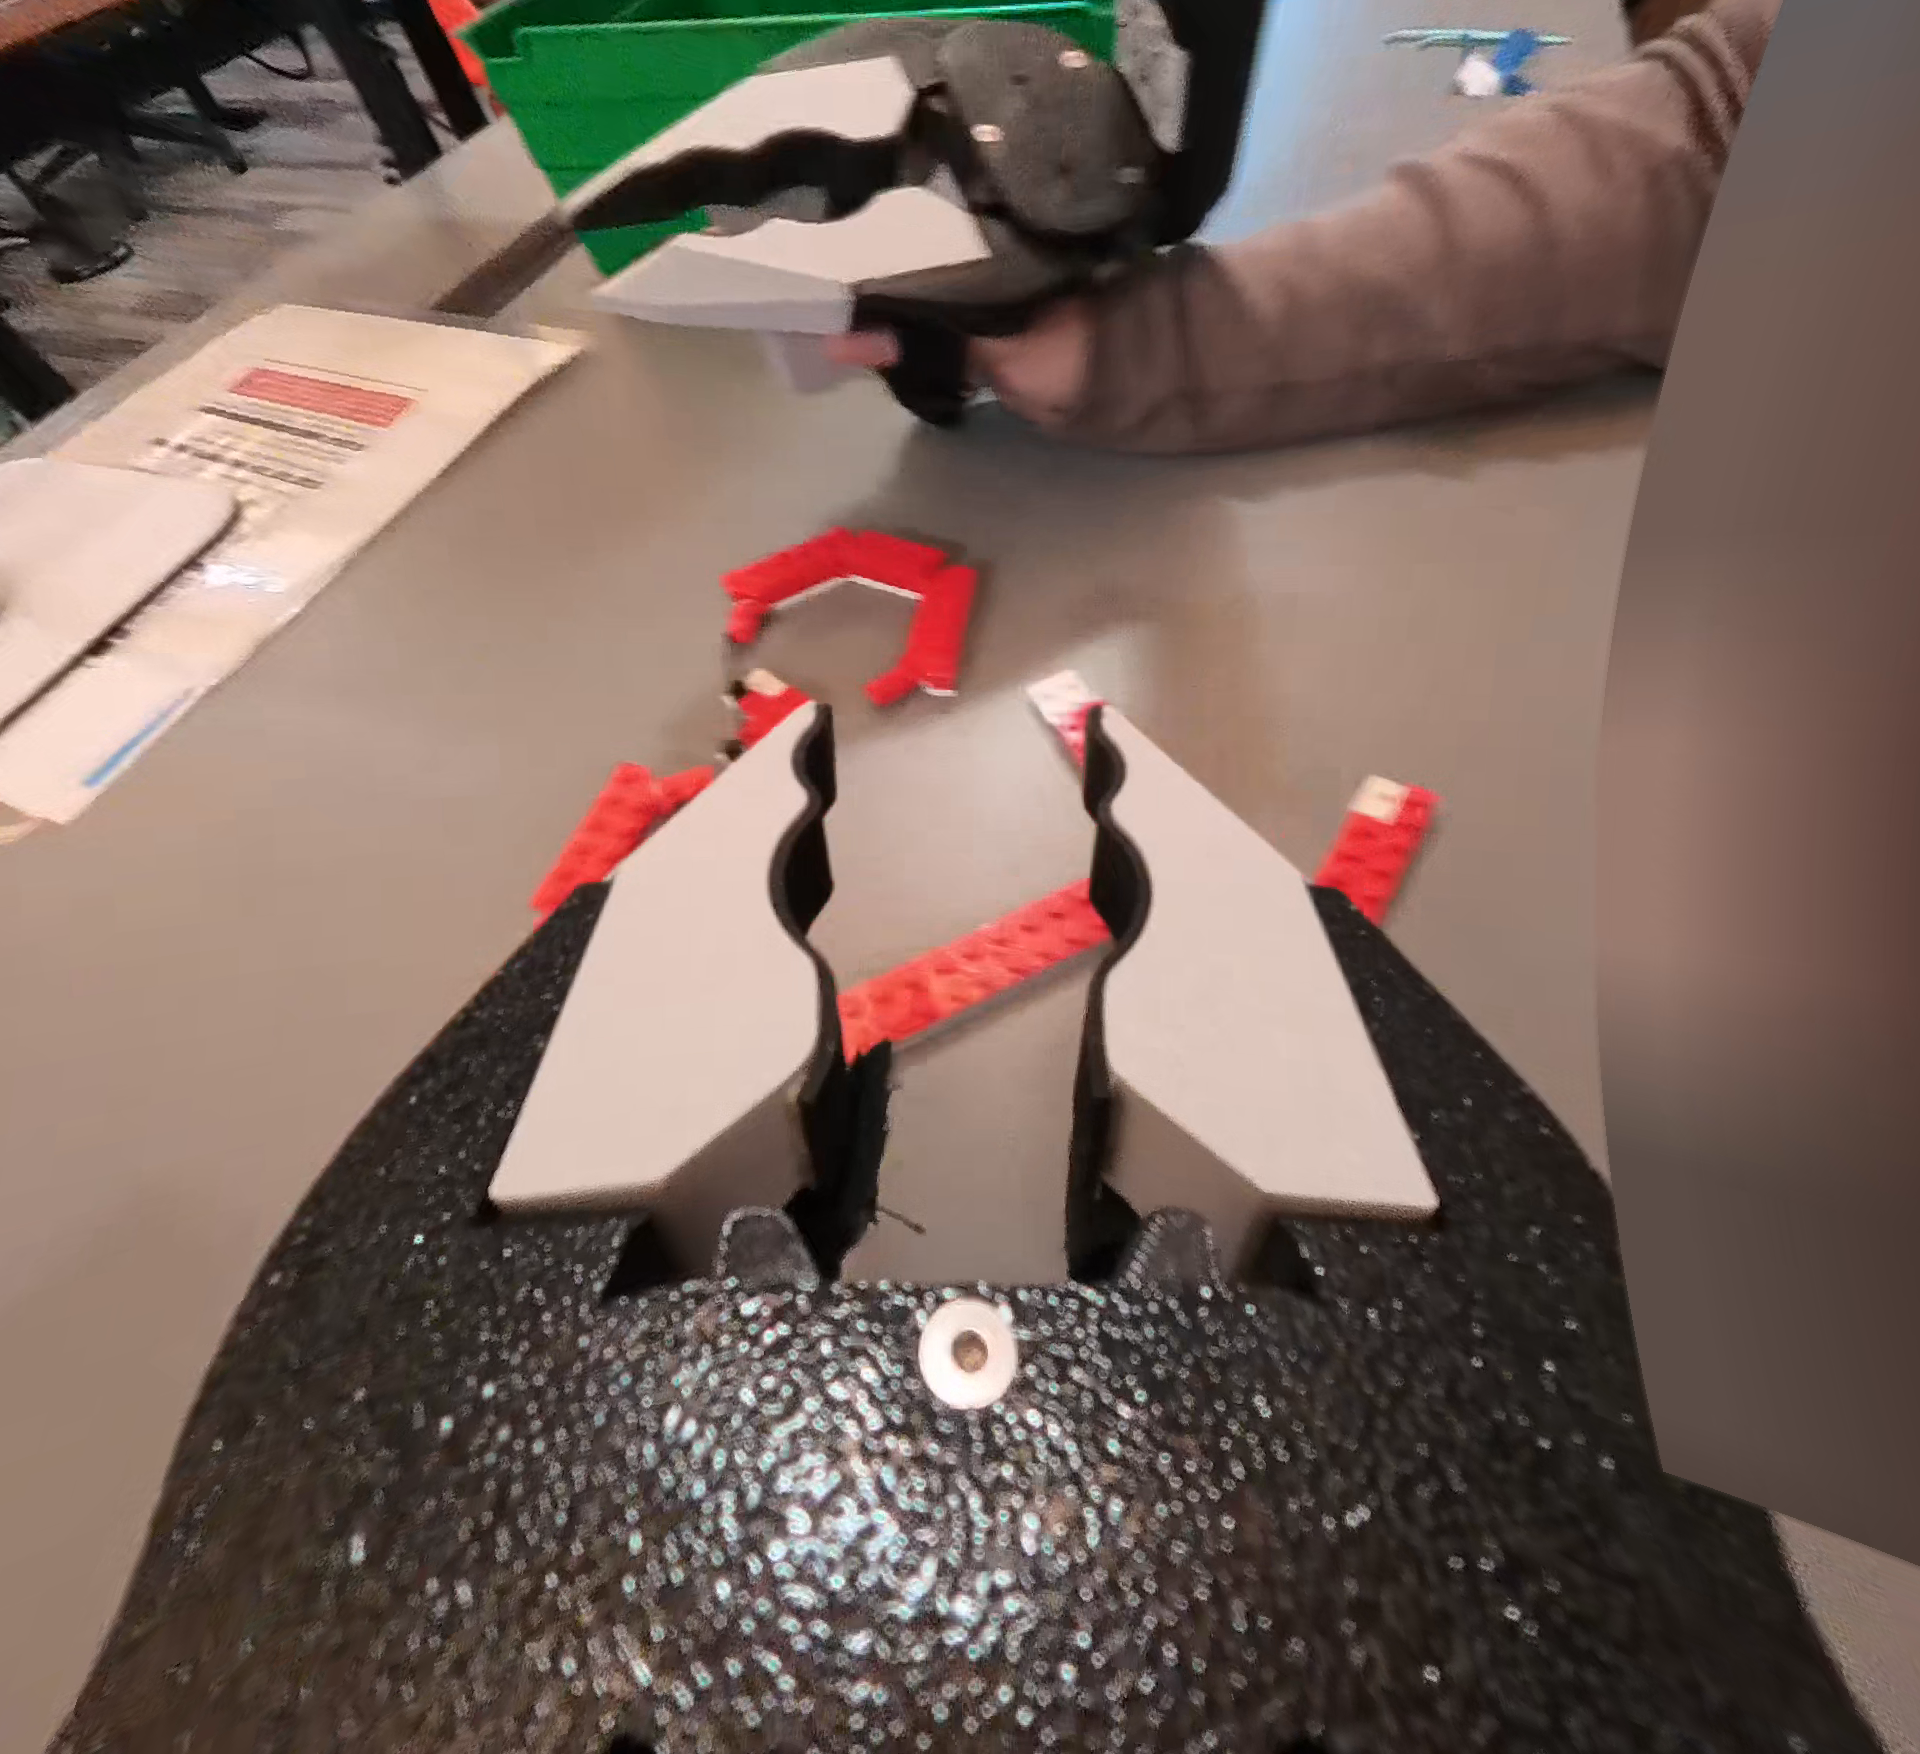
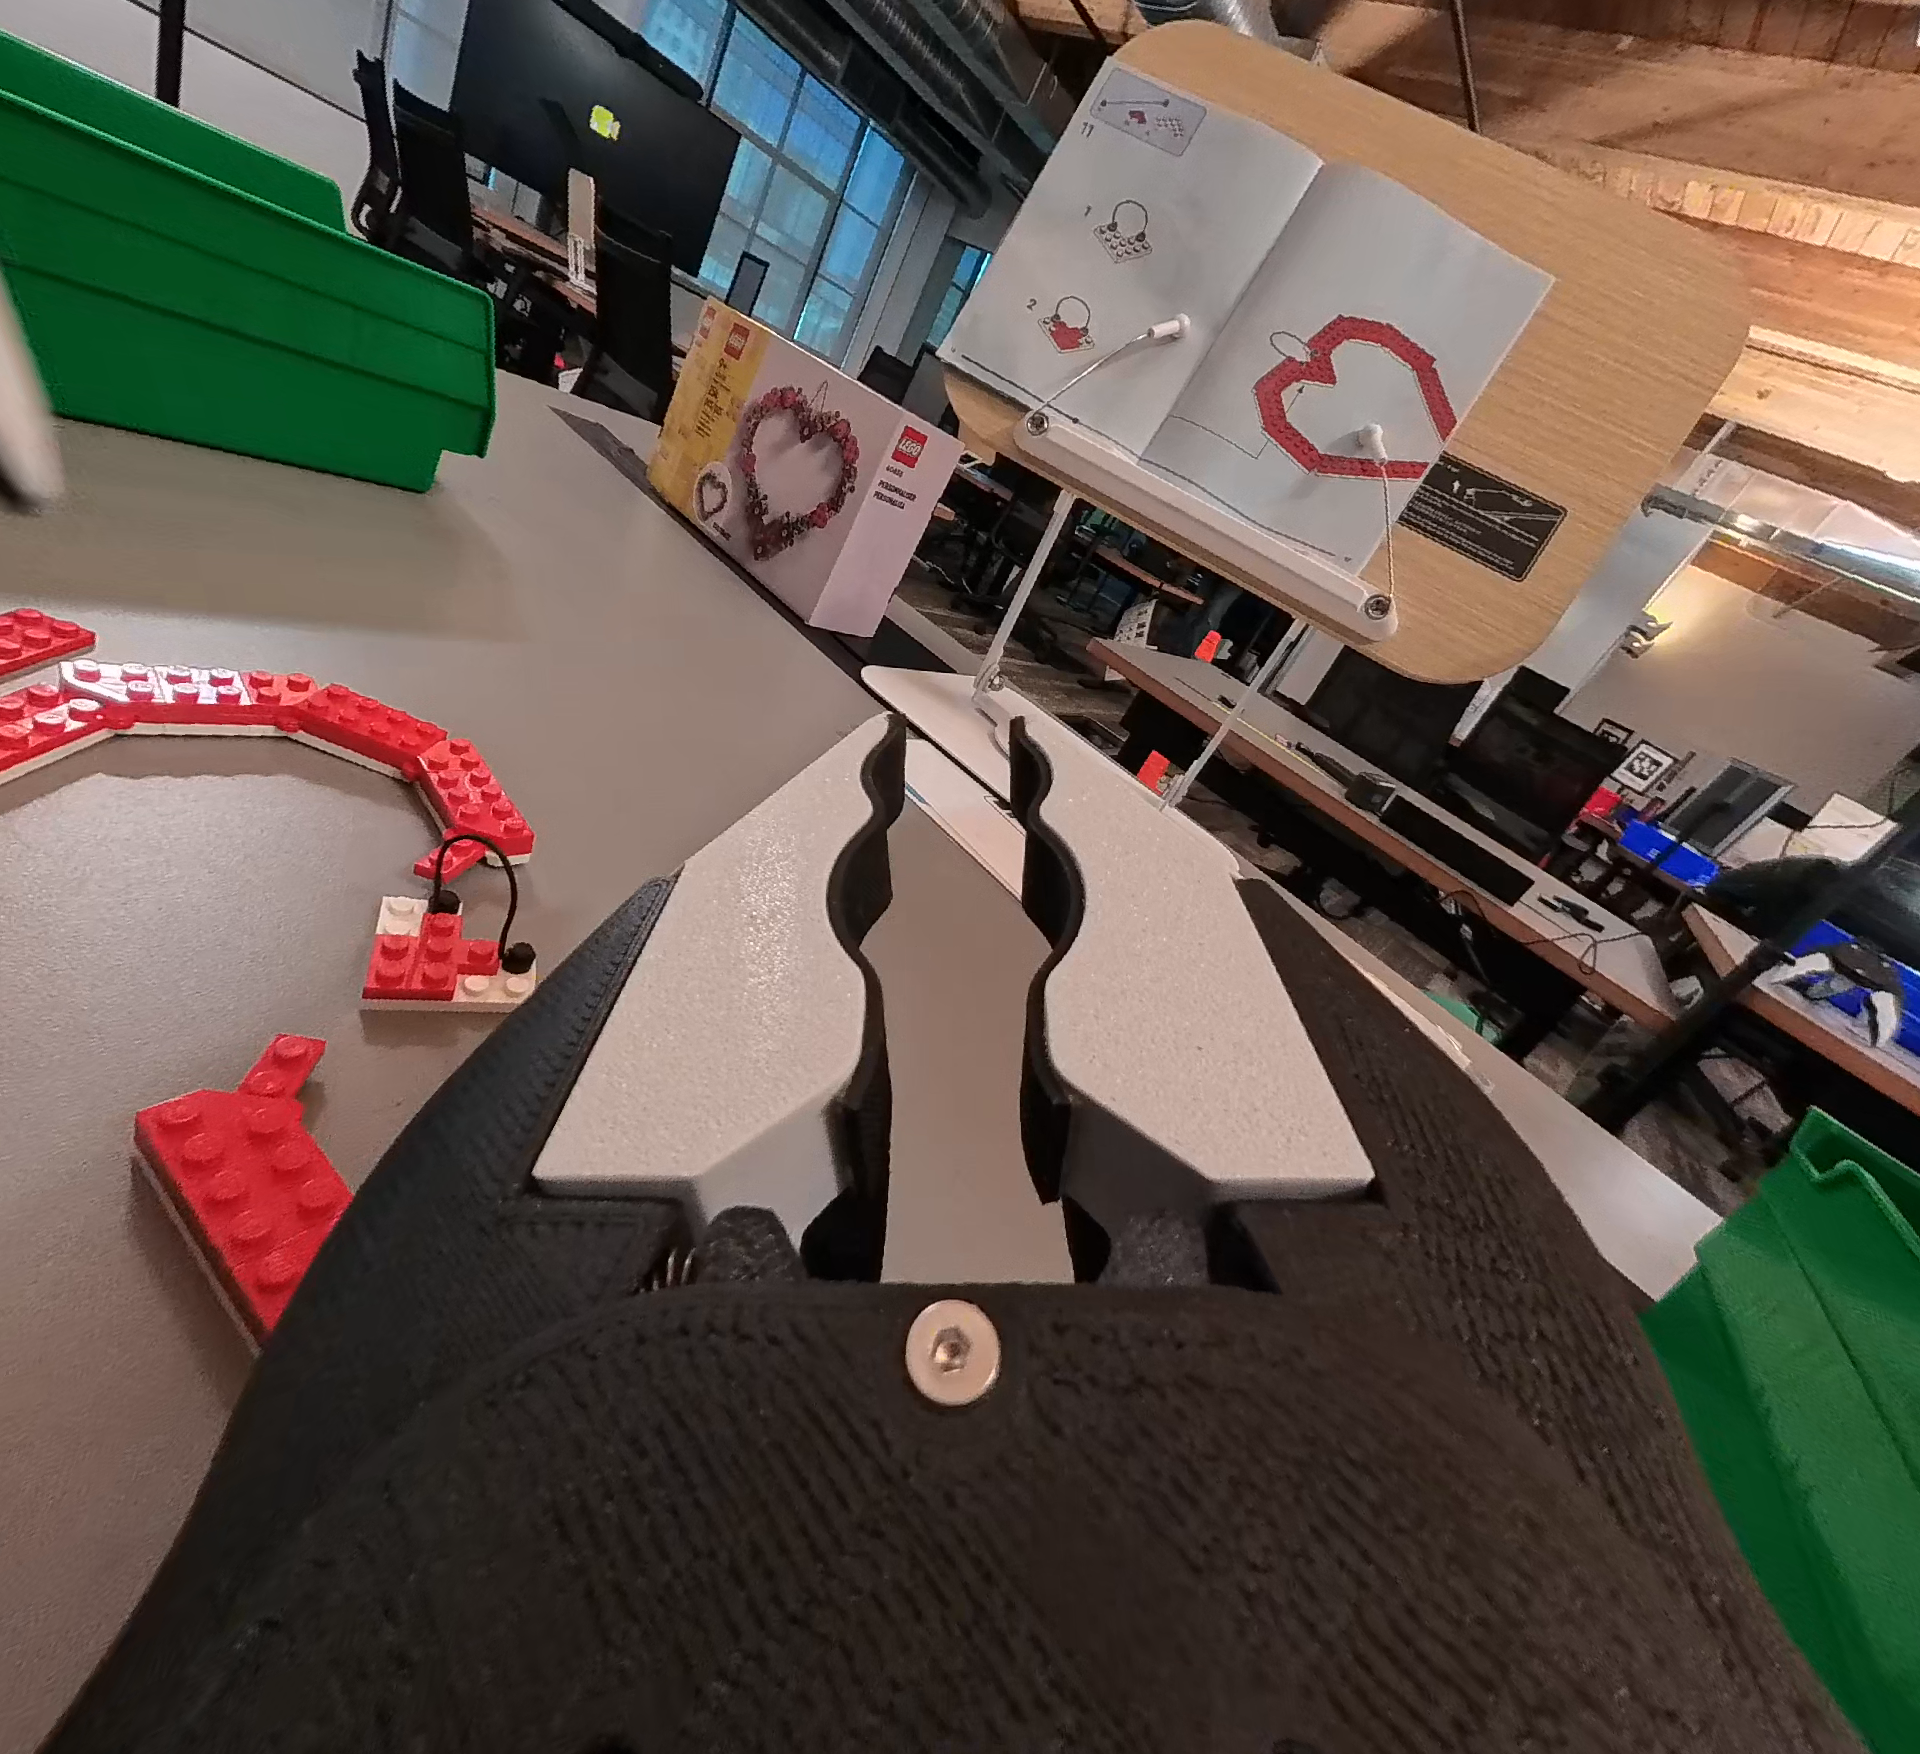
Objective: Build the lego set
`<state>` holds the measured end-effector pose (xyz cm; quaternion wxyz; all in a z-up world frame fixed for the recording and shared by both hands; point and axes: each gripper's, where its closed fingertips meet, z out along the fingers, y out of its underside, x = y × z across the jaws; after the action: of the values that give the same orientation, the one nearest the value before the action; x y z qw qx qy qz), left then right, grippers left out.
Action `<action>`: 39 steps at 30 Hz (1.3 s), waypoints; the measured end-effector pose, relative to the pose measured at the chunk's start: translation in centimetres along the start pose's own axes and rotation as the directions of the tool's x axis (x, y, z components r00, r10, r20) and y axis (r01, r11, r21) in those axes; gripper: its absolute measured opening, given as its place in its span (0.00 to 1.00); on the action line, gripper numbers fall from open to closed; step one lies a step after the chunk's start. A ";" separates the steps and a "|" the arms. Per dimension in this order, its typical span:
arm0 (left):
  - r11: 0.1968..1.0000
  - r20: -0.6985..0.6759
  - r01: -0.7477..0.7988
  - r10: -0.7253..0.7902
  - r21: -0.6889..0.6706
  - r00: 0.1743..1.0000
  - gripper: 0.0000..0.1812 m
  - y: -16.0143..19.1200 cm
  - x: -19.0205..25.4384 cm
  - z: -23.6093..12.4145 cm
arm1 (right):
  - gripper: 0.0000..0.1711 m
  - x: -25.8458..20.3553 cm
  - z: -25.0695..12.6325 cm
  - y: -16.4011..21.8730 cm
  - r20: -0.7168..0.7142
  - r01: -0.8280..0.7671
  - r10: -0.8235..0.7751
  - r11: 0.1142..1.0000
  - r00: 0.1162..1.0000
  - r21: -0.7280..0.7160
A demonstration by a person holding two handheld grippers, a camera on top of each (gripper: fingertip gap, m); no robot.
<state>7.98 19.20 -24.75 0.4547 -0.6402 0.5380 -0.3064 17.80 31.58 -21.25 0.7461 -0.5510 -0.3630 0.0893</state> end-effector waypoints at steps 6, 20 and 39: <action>0.995 -0.044 0.079 -0.082 -0.061 0.996 0.32 1.9 -5.6 3.1 | 0.10 -0.2 0.1 0.0 0.026 -0.010 0.010 1.000 1.000 -0.002; 0.994 -0.272 -0.044 0.015 -0.102 0.962 0.33 2.5 -6.3 6.3 | 0.07 -0.4 0.8 0.8 0.090 0.025 -0.023 1.000 0.996 -0.016; 0.961 -0.226 -0.185 0.137 -0.207 0.964 0.28 3.1 -5.8 7.2 | 0.13 -6.2 1.3 3.4 0.563 0.031 0.093 0.978 0.821 -0.208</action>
<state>11.66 26.57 -29.89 0.3432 -0.6058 0.6649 -0.2704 13.41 30.53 -26.84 0.5402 -0.5797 -0.5675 0.2236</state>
